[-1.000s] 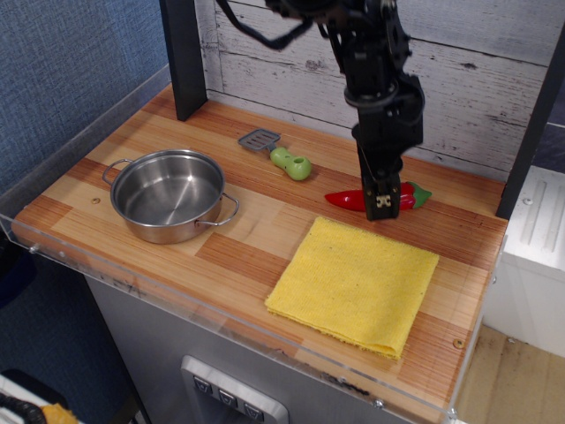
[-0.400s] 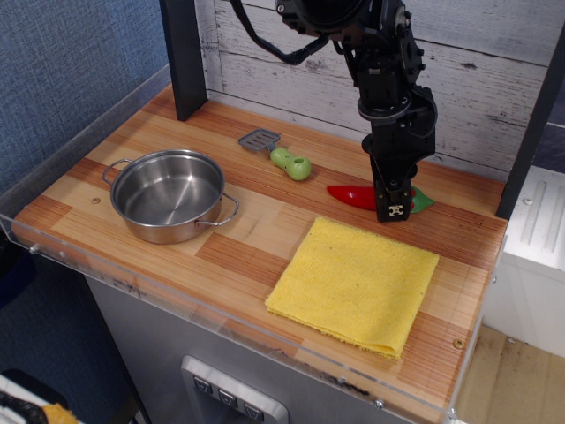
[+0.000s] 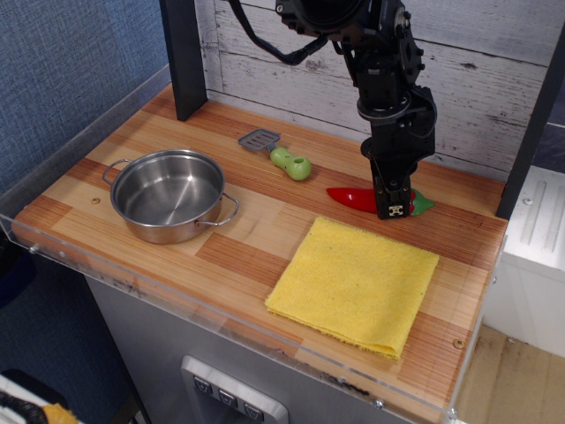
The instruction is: Put the red pepper on the yellow cloth.
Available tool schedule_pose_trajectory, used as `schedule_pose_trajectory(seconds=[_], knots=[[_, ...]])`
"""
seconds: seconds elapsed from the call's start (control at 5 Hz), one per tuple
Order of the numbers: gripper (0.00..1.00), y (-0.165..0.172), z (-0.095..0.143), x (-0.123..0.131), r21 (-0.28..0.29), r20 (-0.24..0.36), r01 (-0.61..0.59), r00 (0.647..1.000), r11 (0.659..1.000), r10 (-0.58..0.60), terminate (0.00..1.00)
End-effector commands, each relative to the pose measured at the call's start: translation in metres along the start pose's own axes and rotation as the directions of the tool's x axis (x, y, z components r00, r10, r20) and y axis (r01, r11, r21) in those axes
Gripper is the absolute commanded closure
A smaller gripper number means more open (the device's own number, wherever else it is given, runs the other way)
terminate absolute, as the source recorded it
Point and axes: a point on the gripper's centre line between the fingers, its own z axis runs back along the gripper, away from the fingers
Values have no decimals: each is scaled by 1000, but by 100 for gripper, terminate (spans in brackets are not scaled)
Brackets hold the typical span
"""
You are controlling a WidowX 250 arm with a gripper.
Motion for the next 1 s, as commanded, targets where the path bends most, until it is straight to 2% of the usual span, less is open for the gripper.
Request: schedule_pose_trajectory(seconds=[0.0,0.4,0.6,0.8], knots=[[100,9,51,17,41,81,-37,996,998,34,0],[100,3,93,18,51,141,-67,988,996,59,0],[100,-12,109,11,43,160,-73,985,996,66,0],[100,-35,119,2,35,147,-33,989,999,27,0]])
